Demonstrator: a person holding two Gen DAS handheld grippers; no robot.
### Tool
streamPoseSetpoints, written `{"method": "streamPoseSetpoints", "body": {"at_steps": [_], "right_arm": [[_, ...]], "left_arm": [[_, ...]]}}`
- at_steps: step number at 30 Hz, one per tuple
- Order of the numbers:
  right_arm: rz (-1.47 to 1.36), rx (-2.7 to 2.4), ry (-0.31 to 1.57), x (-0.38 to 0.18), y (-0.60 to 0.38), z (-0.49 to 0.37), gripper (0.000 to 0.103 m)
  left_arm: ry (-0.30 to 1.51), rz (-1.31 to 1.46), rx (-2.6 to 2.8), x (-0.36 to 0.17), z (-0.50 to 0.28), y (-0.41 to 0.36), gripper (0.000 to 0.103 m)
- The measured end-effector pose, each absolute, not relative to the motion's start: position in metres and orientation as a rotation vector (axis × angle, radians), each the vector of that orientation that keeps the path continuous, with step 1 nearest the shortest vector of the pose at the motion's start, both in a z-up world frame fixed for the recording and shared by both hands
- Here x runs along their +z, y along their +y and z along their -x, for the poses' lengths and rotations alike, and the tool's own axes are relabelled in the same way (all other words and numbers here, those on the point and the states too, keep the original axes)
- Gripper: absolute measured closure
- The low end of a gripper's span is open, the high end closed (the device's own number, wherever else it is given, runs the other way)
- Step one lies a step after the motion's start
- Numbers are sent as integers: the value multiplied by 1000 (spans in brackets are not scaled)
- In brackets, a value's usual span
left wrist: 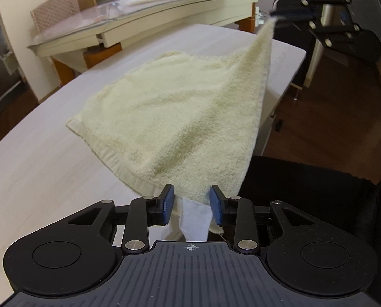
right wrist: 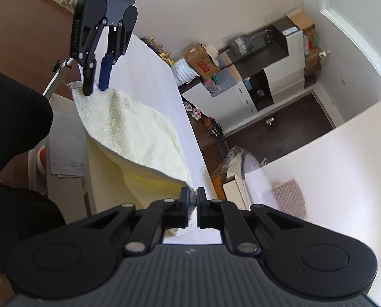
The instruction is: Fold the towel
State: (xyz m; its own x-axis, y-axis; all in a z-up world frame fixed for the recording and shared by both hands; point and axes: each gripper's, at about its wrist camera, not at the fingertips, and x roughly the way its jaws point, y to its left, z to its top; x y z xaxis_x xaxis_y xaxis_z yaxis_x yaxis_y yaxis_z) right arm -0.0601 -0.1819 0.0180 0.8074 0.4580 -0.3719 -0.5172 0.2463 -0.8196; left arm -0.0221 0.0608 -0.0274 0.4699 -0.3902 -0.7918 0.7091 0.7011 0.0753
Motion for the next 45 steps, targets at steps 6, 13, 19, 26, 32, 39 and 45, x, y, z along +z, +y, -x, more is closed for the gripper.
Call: {"method": "streamPoseSetpoints", "body": {"at_steps": [6,13,19,26,32,39,45], "right_arm": [[1210,690,-20,30,-166,36,97],[1287,749,-120,39,-132,-1,97],[1315,805,-160,46,-95,-37,97],[1341,889,-171,48,-54,-75,97],[1399,994,-140,34,-13,-104,97],[1427,1088,-32,1,33,-139,97],[1431,1145,68,-39,53,-152,97]], "left_arm": [[857,-430,-715,-25,29,66,67],[796,-295,-596,-12,15,91,66],[800,-274,-607,-20,13,91,67],[797,-282,-641,-33,24,84,66],[783,-216,-635,-35,27,93,67],[741,-118,-610,-29,31,113,67],[733,-88,-578,-30,24,128,66]]}}
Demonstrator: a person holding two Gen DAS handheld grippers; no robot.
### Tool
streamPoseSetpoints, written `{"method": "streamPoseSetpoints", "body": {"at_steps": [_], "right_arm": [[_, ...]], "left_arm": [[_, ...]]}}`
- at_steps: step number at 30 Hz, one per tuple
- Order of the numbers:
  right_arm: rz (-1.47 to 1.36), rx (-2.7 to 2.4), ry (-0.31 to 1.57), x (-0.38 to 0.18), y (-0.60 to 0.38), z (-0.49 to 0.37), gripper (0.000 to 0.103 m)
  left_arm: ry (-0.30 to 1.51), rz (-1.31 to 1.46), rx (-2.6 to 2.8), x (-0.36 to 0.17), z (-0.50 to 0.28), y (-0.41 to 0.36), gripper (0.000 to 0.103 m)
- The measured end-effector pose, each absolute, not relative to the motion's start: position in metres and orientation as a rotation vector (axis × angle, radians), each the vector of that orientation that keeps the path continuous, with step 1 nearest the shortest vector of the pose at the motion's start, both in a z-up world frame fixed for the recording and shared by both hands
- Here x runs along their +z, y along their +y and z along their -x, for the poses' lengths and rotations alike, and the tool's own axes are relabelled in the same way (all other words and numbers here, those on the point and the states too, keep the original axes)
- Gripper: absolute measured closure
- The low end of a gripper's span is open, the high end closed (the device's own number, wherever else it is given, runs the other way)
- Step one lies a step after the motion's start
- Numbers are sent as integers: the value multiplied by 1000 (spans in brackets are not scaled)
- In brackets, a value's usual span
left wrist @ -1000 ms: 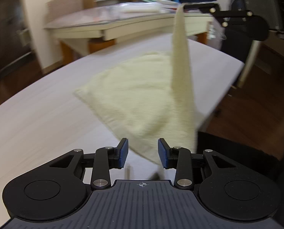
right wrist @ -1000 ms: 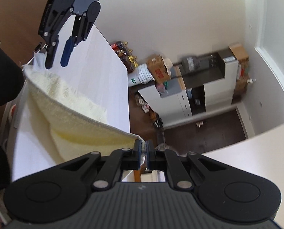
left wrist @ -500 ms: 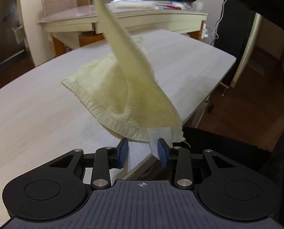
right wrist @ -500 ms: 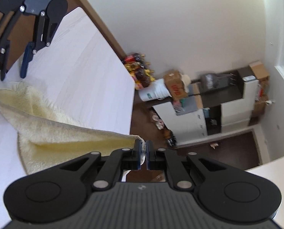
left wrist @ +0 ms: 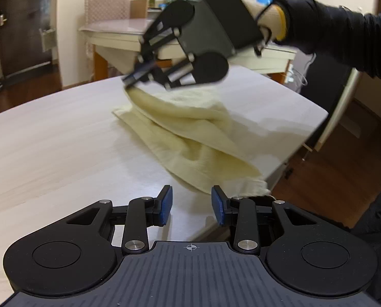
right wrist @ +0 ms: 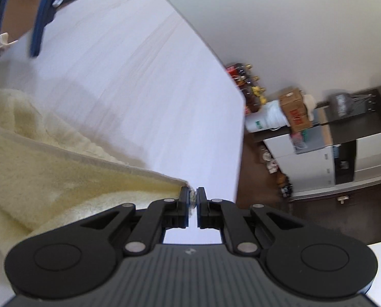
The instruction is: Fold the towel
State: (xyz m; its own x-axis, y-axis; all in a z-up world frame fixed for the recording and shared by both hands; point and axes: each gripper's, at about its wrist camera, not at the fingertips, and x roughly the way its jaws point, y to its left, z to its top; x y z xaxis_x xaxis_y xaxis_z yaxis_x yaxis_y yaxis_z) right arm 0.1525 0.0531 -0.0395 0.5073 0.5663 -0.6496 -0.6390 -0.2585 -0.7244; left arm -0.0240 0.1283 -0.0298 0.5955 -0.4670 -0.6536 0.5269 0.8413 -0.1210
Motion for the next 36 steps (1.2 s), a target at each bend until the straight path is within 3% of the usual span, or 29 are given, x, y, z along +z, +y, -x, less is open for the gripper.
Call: {"method": "streamPoseSetpoints", "body": {"at_steps": [2,4,13,22,27,32,34,36], "right_arm": [[1428,1147,105,-49,56,-159,95],[1414,1146,105,-54,56,-163,86],[1217,1031,112,-10,22,-148,85],[777,971,275,25,-49,-74,78],[472,938,414,29,-90,-52,76],[360,966,450,27,-114,-15,75],[341,993,453,27,-122,6,75],[329,1014,444,24,-123,22,75]], "left_arm": [[731,-80,-569,-30,22,131,66],[729,-60,-554,-30,16,136,66],[700,-18,-482,-18,-24,144,66],[681,-155,-547,-6,-122,124,66],[753,-264,-615,-16,-161,107,73],[795,-322,-667,-25,-175,101,74],[800,-324,-671,-25,-176,101,85],[805,-329,-673,-26,-177,100,87]]}}
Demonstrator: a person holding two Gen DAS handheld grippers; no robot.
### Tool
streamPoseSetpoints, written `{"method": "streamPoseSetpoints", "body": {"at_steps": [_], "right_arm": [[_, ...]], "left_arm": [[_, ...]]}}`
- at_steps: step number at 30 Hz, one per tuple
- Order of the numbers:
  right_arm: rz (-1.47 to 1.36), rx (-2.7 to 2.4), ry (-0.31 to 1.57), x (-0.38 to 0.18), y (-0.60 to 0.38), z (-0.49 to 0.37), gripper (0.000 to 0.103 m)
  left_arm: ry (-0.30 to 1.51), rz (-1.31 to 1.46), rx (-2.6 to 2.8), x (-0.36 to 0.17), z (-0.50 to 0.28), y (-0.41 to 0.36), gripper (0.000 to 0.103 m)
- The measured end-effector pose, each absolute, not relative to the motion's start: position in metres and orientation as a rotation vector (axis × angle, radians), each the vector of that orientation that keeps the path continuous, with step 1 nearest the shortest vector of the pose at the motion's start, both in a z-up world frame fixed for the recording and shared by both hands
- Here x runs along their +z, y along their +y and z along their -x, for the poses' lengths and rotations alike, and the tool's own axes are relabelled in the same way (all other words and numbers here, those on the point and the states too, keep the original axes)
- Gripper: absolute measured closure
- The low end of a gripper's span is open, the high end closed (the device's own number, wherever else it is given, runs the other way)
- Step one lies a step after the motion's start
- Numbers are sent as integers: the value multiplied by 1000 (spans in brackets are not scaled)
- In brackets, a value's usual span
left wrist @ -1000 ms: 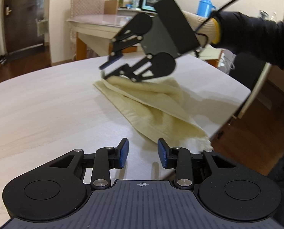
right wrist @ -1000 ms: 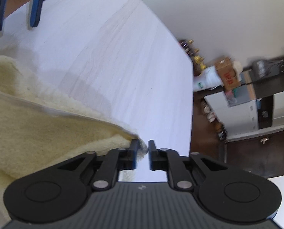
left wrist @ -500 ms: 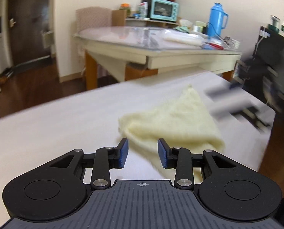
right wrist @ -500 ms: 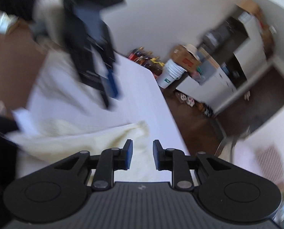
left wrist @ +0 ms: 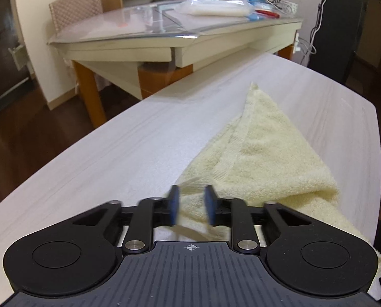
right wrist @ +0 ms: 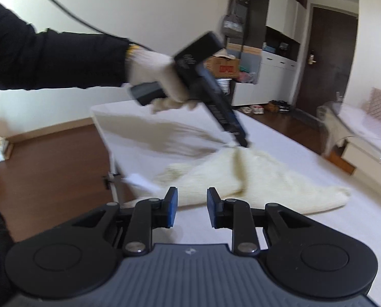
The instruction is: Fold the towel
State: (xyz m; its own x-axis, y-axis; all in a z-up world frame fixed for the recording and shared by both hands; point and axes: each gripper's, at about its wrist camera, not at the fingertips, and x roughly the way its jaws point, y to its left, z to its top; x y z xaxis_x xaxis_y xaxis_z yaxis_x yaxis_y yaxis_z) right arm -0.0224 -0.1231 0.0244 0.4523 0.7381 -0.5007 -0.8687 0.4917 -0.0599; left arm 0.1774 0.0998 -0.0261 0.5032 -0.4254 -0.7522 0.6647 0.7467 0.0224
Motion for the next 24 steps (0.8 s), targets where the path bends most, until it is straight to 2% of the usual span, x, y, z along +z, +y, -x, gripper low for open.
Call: {"method": "streamPoseSetpoints", "body": {"at_steps": [8,15,24], "right_arm": [[360,1006,450,7,-108,53,72],[818,927,191,-18,-84,104,66],[1072,931,54,-24,-80,117,67]], "left_arm": [[823,-350,-668,-30,-178,95,86],[852,-337,-680,-30,-186,96,86],[849,-351,-684,-31,-186,93,86]]}}
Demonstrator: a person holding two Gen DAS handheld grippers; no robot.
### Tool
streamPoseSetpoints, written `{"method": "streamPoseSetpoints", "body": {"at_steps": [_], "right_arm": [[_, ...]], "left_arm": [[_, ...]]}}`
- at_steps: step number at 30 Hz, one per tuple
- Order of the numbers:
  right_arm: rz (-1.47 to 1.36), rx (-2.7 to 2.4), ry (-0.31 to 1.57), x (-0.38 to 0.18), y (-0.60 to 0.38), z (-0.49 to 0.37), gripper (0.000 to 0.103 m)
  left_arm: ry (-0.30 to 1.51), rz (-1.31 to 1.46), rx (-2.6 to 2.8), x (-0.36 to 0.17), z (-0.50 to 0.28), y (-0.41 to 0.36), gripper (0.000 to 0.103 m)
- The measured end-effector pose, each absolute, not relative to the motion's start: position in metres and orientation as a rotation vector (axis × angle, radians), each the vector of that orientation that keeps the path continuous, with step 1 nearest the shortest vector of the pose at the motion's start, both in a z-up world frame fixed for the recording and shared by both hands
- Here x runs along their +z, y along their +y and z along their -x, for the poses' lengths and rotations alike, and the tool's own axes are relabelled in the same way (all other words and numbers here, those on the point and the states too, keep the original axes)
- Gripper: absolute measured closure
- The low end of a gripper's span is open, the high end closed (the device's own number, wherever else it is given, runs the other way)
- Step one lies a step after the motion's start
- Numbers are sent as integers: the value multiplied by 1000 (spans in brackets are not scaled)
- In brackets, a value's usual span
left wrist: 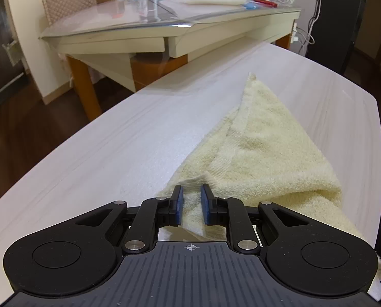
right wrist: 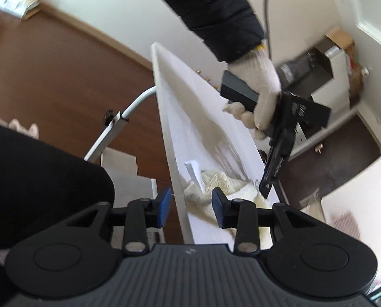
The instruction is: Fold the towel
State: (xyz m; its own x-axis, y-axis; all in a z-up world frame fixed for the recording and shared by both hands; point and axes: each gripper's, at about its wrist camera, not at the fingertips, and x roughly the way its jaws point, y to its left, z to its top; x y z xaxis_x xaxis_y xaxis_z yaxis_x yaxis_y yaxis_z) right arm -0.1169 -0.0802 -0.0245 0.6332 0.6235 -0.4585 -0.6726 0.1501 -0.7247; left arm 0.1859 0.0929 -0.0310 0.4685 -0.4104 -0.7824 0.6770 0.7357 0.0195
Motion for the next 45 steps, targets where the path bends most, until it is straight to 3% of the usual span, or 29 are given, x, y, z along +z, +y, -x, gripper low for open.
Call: {"method": "streamPoseSetpoints", "body": {"at_steps": [2,3,6,12,18,21,26,29,34,42,45], "right_arm": [[1099,928,70,-25,-77,114,81],[1097,934,78,-24,-75,111,96],[1012,1006,142,-11,-75,111,96],[852,1069,162,19,-63,114,96],[863,1066,176,3,-29,110,96],[821,1089,173,7,-32,113,86],[719,1058,181,26,-61,105,81],[686,948,219,30,-88,83,74],[676,730,333,12,-136,32,73],[611,603,355,4,-174,-17,68],[596,595,354,5,-180,-23,67]], "left_arm": [[848,-349,-684,-31,-186,93,86],[848,-349,-684,-31,-186,93,86],[848,-354,-686,-32,-186,92,86],[846,-382,-699,-31,-187,88,86],[832,-377,-700,-33,-188,90,84],[824,-364,-695,-33,-186,92,84],[804,-307,-683,-24,-178,103,84],[788,-268,-663,-10,-155,114,85],[846,-150,-677,9,-96,124,81],[992,61,-669,1,-22,121,81],[1010,127,-675,-7,-18,119,75]]}}
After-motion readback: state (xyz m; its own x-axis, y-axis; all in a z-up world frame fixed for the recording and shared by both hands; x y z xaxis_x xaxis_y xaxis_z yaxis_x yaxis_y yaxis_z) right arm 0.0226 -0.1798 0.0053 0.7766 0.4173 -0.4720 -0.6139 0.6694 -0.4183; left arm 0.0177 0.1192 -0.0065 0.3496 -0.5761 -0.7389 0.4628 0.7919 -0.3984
